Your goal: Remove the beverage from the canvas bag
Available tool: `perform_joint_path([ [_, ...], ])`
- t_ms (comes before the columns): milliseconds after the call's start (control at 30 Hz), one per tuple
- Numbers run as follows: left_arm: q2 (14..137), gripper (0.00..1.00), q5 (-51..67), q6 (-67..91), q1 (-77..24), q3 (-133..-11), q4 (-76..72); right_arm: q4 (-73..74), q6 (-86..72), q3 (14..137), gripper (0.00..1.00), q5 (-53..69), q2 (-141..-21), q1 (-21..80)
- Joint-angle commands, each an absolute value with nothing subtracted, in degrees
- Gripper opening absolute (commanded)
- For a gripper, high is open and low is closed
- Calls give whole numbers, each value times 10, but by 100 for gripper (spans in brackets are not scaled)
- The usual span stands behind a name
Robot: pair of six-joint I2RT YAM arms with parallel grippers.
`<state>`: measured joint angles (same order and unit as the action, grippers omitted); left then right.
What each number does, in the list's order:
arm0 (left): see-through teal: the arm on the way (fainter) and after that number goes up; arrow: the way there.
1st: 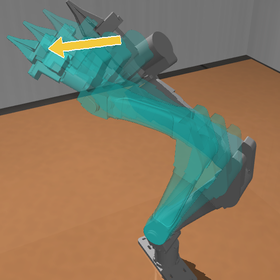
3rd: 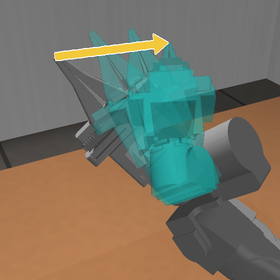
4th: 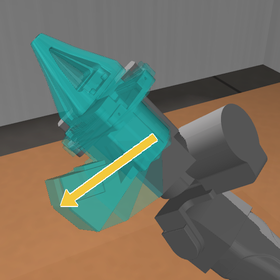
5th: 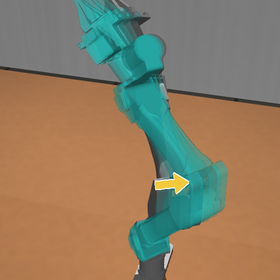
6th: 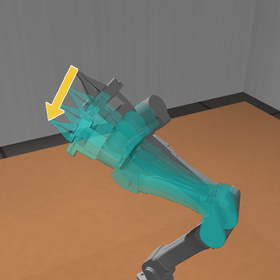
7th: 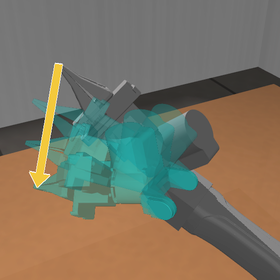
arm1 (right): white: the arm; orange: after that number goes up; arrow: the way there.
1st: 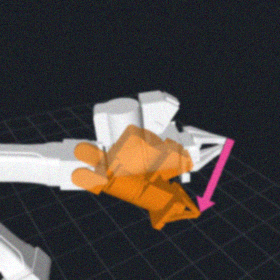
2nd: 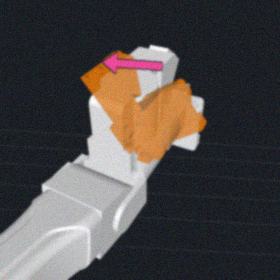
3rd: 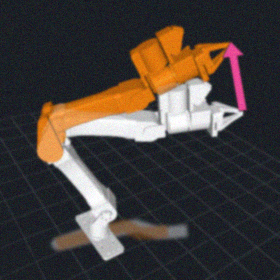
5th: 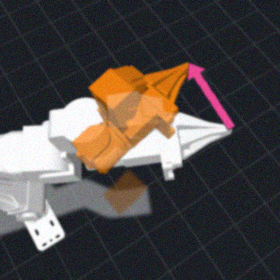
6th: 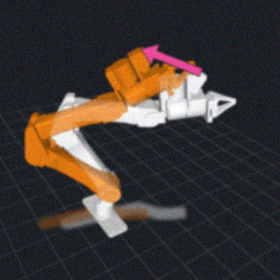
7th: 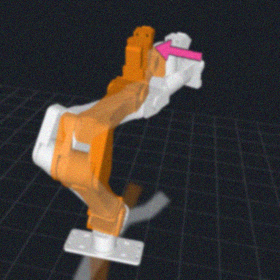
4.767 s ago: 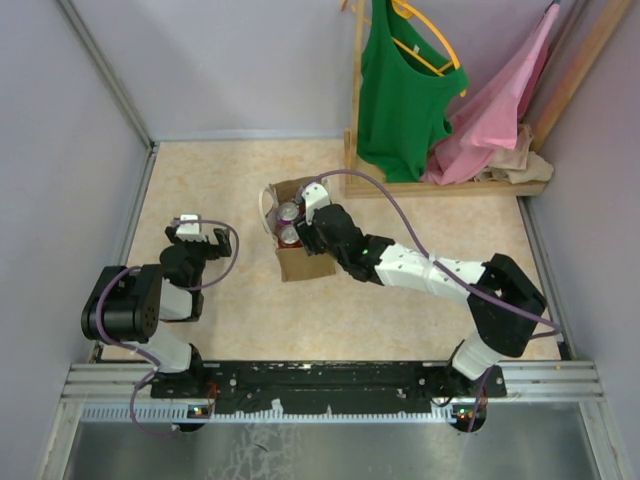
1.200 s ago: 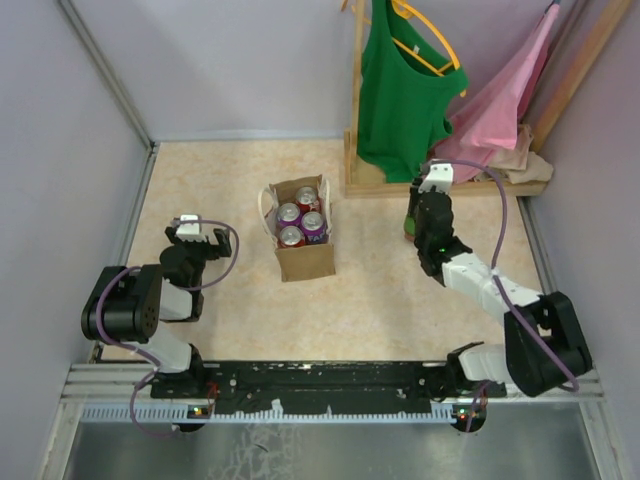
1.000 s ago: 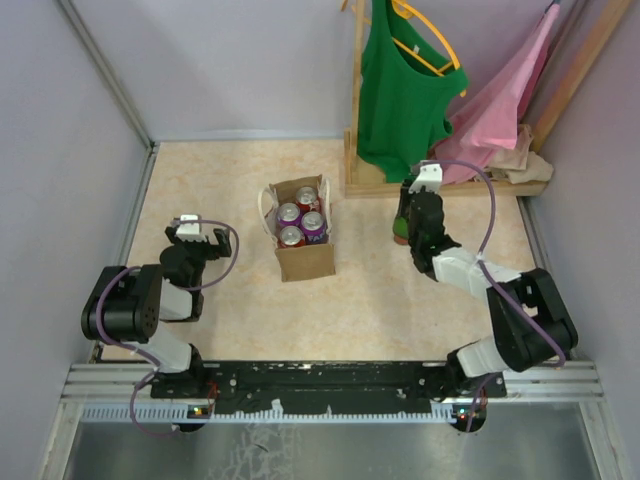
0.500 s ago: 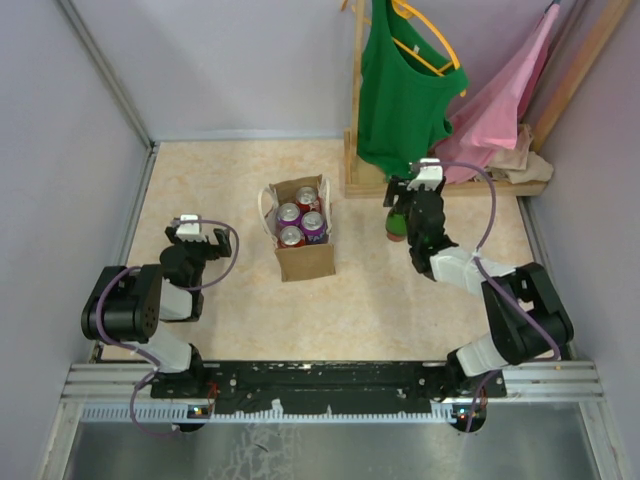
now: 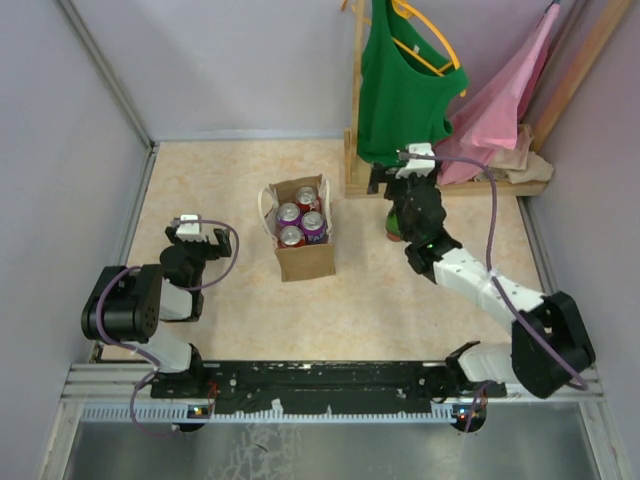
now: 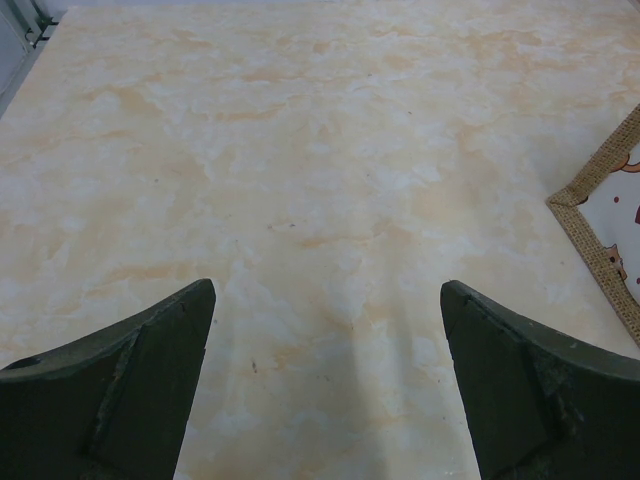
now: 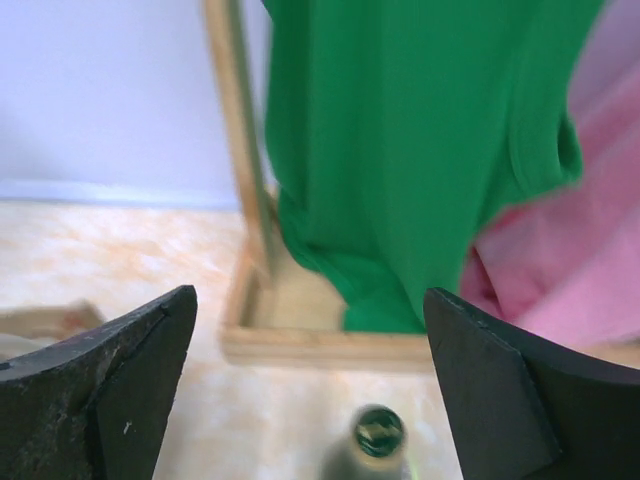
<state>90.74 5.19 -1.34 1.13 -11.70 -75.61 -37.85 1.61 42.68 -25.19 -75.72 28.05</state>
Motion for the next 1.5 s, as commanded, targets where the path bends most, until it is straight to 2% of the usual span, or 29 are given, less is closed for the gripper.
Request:
perform_joint_path([
  [0, 911, 100, 58, -16, 12, -123, -763, -300, 45, 560, 91, -265, -661, 344],
  [233, 911, 100, 58, -15, 12, -123, -762, -155, 27, 671, 52, -182, -659, 434],
  [400, 911, 100, 58, -15, 12, -123, -763, -59, 72, 735, 40, -182, -728, 519],
  [567, 912, 100, 58, -15, 12, -123, -763, -23, 64, 767, 16, -148, -796, 559],
  [733, 912, 100, 58, -16, 12, -123, -763, 15, 24, 794, 13, -108, -851, 559],
  [833, 911, 100, 58, -15, 12, -123, -763, 57, 15, 818, 0, -89, -886, 559],
  [1067, 911, 100, 58, -16, 12, -123, -763, 141, -19, 848, 1, -79, -942, 560],
  [1233, 911, 100, 58, -15, 12, -123, -762, 171, -46, 837, 26, -84, -984, 559],
  [1367, 912, 100, 58, -16, 12, -123, -763, 201, -55, 837, 36, -78, -1005, 560],
  [1467, 911, 100, 58, -15, 12, -123, -763, 222, -64, 840, 54, -64, -1015, 560],
])
